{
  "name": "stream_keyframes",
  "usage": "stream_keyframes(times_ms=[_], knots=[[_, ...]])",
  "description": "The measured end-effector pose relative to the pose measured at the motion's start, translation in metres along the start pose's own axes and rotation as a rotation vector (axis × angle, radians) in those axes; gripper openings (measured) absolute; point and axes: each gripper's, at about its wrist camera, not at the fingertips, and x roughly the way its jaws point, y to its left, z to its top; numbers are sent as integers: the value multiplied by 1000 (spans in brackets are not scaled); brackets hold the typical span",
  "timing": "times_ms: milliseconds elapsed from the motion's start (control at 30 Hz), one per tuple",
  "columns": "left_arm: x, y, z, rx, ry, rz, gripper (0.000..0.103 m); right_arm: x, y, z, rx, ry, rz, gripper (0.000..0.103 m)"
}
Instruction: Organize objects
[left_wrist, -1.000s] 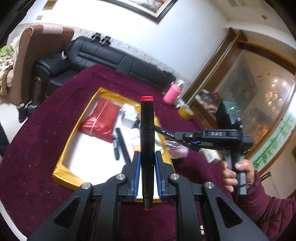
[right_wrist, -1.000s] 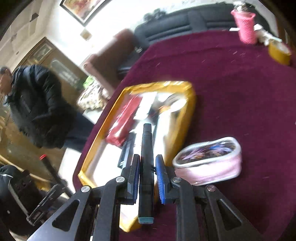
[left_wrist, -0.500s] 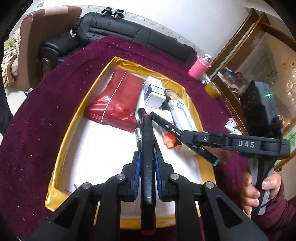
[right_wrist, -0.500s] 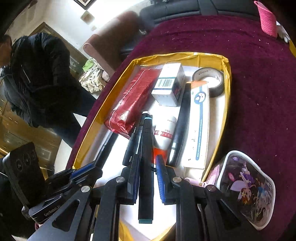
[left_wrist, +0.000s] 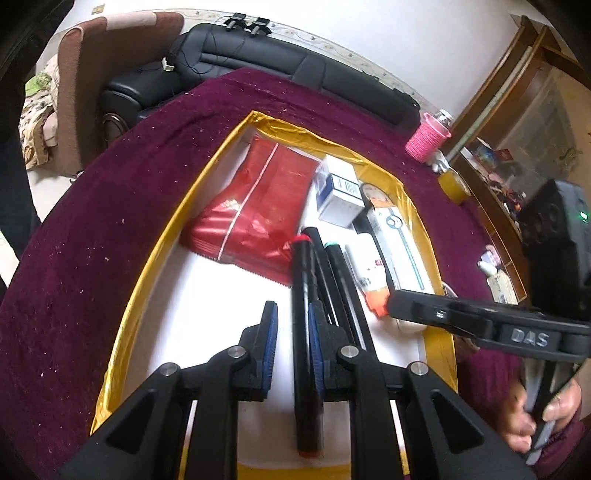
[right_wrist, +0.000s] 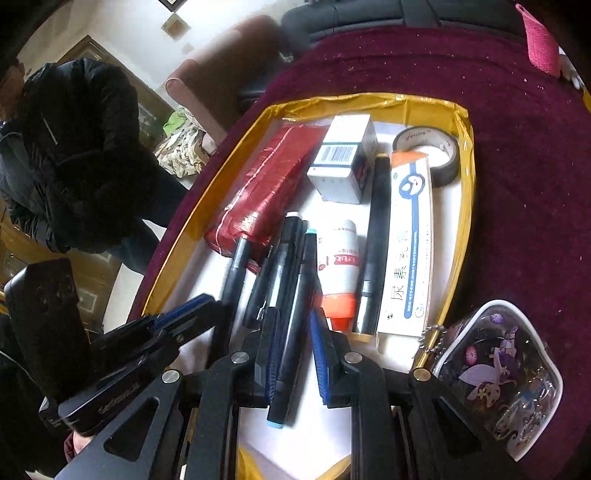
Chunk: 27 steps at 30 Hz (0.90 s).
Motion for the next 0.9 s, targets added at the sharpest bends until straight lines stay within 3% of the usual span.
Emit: stream_keyframes(times_ms=[33,100,167,233,300,500,600,767,833,900], knots=[[1,1,1,-10,0,3,36,-3,-1,2,1,-8,2,20],[-2,1,0,-26,-14,-3,50,-16,-3,4,5,-29,20,26],[-11,-3,-1,-20,-37,-12,56,-36,-8,6,5,-74,32,44],[-25,-9,-3,-10,-75,-10,75,-63,-18,5,-2,-145,7,77],[-42,-13,-5,-8,-126,-7,81,-91,-31,1,-4,-213,-31,84],[-71,-36,-9,-9,-180,-97,90,-152,-99,-27,102,-316,-164,91],[-66,-60,-12,23,-145,-171,90,-171,-148,-52,222,-332,-190,91],[-48,-123,-30,124,-65,-302,90,-177,-188,-77,336,-338,-181,91],[-46,-138,-37,128,-69,-330,90,-168,-180,-71,281,-310,-167,91],[-49,-145,-40,128,-75,-354,90,-152,-152,-60,131,-256,-200,91]])
